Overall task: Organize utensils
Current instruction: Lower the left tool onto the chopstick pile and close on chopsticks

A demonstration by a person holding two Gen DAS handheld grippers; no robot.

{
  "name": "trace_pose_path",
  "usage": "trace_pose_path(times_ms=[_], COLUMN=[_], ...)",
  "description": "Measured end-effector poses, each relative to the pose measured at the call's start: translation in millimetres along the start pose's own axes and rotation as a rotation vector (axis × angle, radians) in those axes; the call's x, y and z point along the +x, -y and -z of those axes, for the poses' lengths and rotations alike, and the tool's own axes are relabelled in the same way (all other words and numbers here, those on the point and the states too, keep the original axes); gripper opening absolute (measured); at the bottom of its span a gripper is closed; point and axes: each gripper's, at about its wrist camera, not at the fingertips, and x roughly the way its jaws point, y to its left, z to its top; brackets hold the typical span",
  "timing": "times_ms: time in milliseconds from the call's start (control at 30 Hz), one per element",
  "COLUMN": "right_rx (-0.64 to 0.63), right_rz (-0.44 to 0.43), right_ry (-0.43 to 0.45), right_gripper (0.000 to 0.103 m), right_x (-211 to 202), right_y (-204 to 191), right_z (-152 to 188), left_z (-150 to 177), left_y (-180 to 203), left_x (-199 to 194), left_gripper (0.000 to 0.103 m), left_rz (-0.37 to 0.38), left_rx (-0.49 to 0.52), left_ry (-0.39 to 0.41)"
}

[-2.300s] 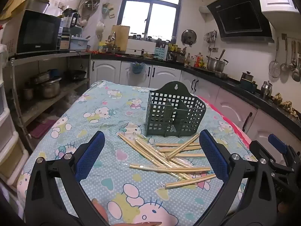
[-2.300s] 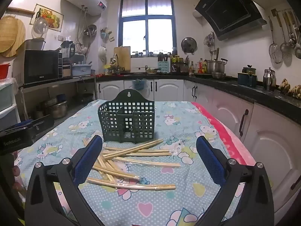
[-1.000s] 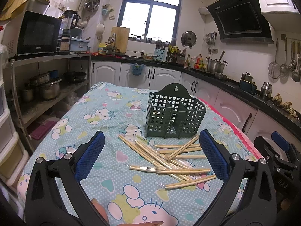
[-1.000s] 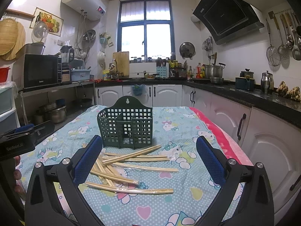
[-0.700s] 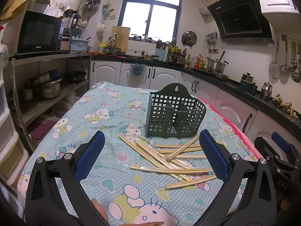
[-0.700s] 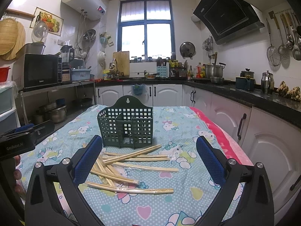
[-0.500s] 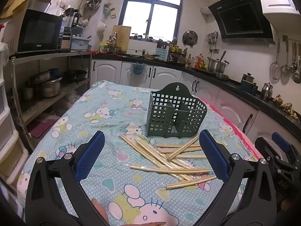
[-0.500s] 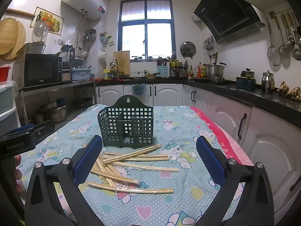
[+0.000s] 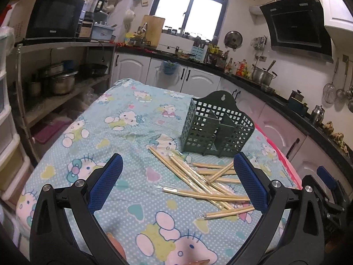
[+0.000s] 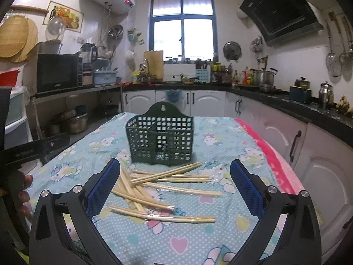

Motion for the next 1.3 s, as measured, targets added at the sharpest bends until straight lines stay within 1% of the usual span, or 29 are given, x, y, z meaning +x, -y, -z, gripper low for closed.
trace_pose_path(times_ms=[67,167,300,367,400,467,600,700,767,833,867,933,1033,1100,1167,1200,1267,1300], right_rx=[-0.006,-0.012,-0.012,-0.004,-0.004,-0.011,0.004,0.004,-0.002,-0.017,-0.017,-0.009,0.014,0.036,0.049,0.052,0.066,0.073], right_rz=[-0.018,-0.044,-0.056,-0.055,-0.053,-0.040,-0.013,0.001,0.008,0.031,0.033,0.041,0.050,0.052,0.054,0.052,0.051,0.052], right_ry=[-0.019,-0.056,-0.088,-0.096,-0.100,-0.113,-0.126,-0.137,-0.142,-0.154,-0.159,-0.172,-0.206,-0.231,-0.251,-0.261,-0.297,-0.312], right_gripper=[0.097,0.097,0.097,0.097,0.097,0.097,0.097,0.097,0.097,0.097,0.097,0.097,0.097,0.096,0.093,0.089,0.086,0.083], right_x=[4,13,24,29,32,38,50,59,65,74,77,86,100,110,120,124,138,142], right_y=[-3,-7,-9,-8,-6,-3,6,13,16,18,20,24,31,36,40,41,47,48], right_z=[-1,-2,-6,-10,-11,-14,-19,-23,-25,-26,-26,-26,-23,-21,-19,-18,-16,-16], left_z=[-2,-6,-10,-10,-9,-8,-3,4,9,15,17,24,32,36,39,39,40,40], left_y=[-3,-12,-27,-32,-35,-39,-39,-34,-32,-30,-29,-30,-32,-32,-35,-36,-40,-43], left_x=[1,5,19,23,26,28,35,42,48,57,61,72,85,91,98,100,107,110], left_gripper=[0.093,0.093,0.093,0.093,0.093,0.093,0.093,0.092,0.088,0.077,0.075,0.067,0.060,0.057,0.054,0.054,0.054,0.054], left_rz=[-0.009,0.000,-0.012,-0.007,-0.015,-0.013,0.037,0.073,0.085,0.097,0.102,0.115,0.135,0.149,0.159,0.157,0.159,0.155], left_rx=[-0.005,-0.023,-0.073,-0.095,-0.105,-0.110,-0.136,-0.135,-0.136,-0.142,-0.148,-0.174,-0.211,-0.230,-0.256,-0.268,-0.295,-0.310], left_ry=[-0.009,-0.028,-0.112,-0.138,-0.155,-0.168,-0.225,-0.265,-0.293,-0.335,-0.350,-0.406,-0.462,-0.490,-0.518,-0.527,-0.548,-0.557])
